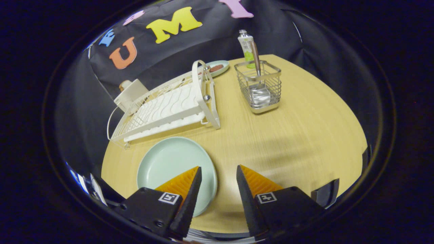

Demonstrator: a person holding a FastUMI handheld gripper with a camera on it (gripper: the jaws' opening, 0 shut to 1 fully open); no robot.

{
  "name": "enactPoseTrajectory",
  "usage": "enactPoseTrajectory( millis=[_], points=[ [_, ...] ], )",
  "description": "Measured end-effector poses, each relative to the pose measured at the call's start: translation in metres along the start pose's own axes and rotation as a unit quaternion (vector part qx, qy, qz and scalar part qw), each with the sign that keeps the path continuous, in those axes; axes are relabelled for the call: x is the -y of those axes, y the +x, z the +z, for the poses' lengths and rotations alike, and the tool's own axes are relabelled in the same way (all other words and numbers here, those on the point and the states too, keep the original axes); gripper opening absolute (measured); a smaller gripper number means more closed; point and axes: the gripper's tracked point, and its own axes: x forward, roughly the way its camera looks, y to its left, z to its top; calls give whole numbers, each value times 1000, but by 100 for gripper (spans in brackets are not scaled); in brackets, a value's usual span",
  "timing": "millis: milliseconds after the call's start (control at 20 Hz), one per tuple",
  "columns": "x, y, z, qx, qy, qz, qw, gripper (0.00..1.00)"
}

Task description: Take the plate from the dish rack, then take the spoon from the basket and place it into the plate.

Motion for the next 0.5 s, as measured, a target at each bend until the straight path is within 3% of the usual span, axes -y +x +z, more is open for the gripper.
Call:
enactPoseTrajectory(
  millis=[200,400,500],
  points=[
    [26,-11,23,70,-34,-24,997,98],
    [67,-16,73,149,-51,-79,984,99],
    [76,-10,94,154,-61,-76,983,100]
  ],
)
